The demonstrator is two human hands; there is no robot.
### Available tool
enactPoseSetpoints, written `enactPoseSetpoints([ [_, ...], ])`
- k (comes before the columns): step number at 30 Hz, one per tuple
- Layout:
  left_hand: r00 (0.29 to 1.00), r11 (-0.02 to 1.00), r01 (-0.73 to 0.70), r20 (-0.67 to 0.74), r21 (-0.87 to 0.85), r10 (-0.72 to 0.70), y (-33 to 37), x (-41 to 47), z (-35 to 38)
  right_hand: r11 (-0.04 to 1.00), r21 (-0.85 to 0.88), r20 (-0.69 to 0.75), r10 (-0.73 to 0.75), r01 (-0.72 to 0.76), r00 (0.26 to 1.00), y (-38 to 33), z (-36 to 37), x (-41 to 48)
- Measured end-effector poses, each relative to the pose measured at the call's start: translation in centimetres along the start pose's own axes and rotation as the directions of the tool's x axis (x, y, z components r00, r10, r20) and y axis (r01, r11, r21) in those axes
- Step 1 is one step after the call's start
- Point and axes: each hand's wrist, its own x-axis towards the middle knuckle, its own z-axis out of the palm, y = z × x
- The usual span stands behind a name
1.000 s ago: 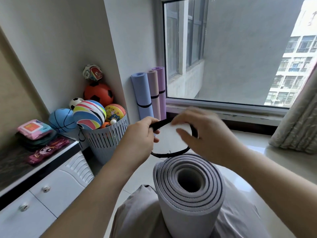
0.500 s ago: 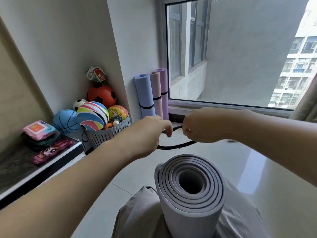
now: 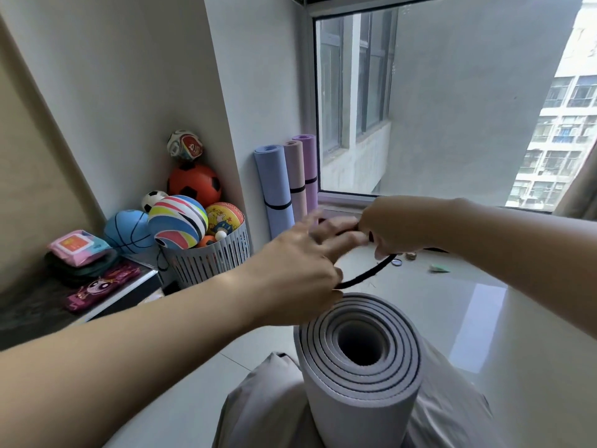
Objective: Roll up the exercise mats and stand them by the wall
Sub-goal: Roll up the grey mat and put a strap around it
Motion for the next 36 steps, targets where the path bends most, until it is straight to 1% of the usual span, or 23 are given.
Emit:
enactPoseSetpoints([
  [1,0.99,0.993,-0.109,-0.085,0.034,0.112,-0.1,0.2,0.3,1.0,0.012,-0.017,-0.013,0.014,1.0,0.0,0.1,0.0],
  [2,0.97,0.977,-0.203,-0.125,0.062,0.209,-0.2,0.4,0.5,0.999,0.019,-0.028,-0.035,0.035,0.999,-0.1,0.1,0.0],
  [4,0.928,0.932,-0.349,-0.105,0.097,0.358,-0.2,0.6,1.0,0.995,-0.007,-0.058,-0.101,0.101,0.993,-0.5,0.2,0.0],
  [6,0.908,0.909,-0.413,-0.044,0.057,0.416,-0.4,0.7,1.3,0.985,-0.041,-0.092,-0.169,0.166,0.981,-0.9,0.3,-0.3],
  [8,0.919,0.919,-0.395,-0.009,0.011,0.395,-1.3,0.6,1.7,0.969,-0.118,-0.105,-0.231,0.218,0.967,-1.0,0.8,-0.6],
  [11,0.958,0.965,-0.258,0.113,-0.057,0.263,-3.3,-0.3,2.1,0.933,-0.203,-0.152,-0.329,0.297,0.932,-0.6,1.6,-1.6],
  [13,0.976,0.991,-0.097,0.188,-0.087,0.112,-3.9,-0.9,2.0,0.91,-0.24,-0.174,-0.384,0.339,0.907,-0.4,2.1,-2.4],
  [14,0.969,0.995,-0.008,0.246,-0.102,0.033,-3.9,-1.0,2.0,0.898,-0.251,-0.187,-0.412,0.362,0.892,-0.5,2.2,-2.8],
  [16,0.924,0.983,0.134,0.375,-0.123,-0.079,-3.6,-0.8,1.8,0.862,-0.282,-0.213,-0.485,0.422,0.848,-1.1,2.3,-3.6],
  [18,0.874,0.958,0.251,0.458,-0.14,-0.162,-3.4,0.1,1.5,0.807,-0.328,-0.256,-0.576,0.491,0.776,-2.2,2.4,-4.2],
  [21,0.815,0.895,0.403,0.52,-0.192,-0.255,-3.5,1.2,1.1,0.698,-0.394,-0.322,-0.714,0.597,0.622,-3.8,2.0,-4.8],
  [22,0.809,0.891,0.415,0.523,-0.185,-0.268,-3.6,1.5,0.9,0.681,-0.391,-0.318,-0.731,0.619,0.603,-4.2,2.1,-4.9],
  [23,0.811,0.897,0.409,0.516,-0.164,-0.276,-3.7,1.7,0.7,0.682,-0.359,-0.297,-0.731,0.637,0.615,-4.6,2.1,-5.2],
  [25,0.831,0.921,0.372,0.485,-0.116,-0.274,-3.9,1.9,0.5,0.731,-0.279,-0.204,-0.679,0.622,0.706,-5.1,1.7,-5.5],
  [26,0.84,0.933,0.346,0.474,-0.094,-0.264,-4.0,1.9,0.4,0.758,-0.293,-0.159,-0.639,0.582,0.753,-4.9,1.6,-5.4],
  [28,0.838,0.95,0.307,0.489,-0.055,-0.243,-3.8,1.8,0.2,0.835,-0.309,-0.169,-0.52,0.456,0.837,-3.3,0.3,-4.4],
  [29,0.826,0.949,0.31,0.511,-0.061,-0.237,-3.5,1.9,0.2,0.882,-0.267,-0.172,-0.44,0.389,0.881,-2.3,-0.1,-3.5],
  [30,0.828,0.947,0.311,0.512,-0.078,-0.229,-3.1,2.1,-0.1,0.898,-0.255,-0.162,-0.406,0.359,0.899,-1.8,-0.5,-2.9],
  [31,0.832,0.95,0.302,0.509,-0.084,-0.219,-2.5,2.4,-0.4,0.88,-0.277,-0.144,-0.435,0.386,0.889,-1.9,-1.2,-2.5],
  [32,0.845,0.959,0.275,0.495,-0.074,-0.204,-2.0,2.8,-0.6,0.857,-0.351,-0.105,-0.435,0.376,0.894,-1.9,-1.4,-1.8],
  [33,0.858,0.969,0.242,0.479,-0.051,-0.189,-1.5,3.2,-0.9,0.844,-0.419,-0.093,-0.408,0.336,0.908,-2.1,-1.4,-1.2],
  [34,0.868,0.978,0.208,0.465,-0.027,-0.172,-1.2,3.5,-1.1,0.859,-0.434,-0.086,-0.341,0.273,0.936,-2.4,-1.1,-0.4],
  [36,0.862,0.983,0.183,0.483,-0.013,-0.154,-0.8,3.5,-1.7,0.924,-0.329,0.005,-0.206,0.196,0.979,-2.9,-1.1,-0.3],
])
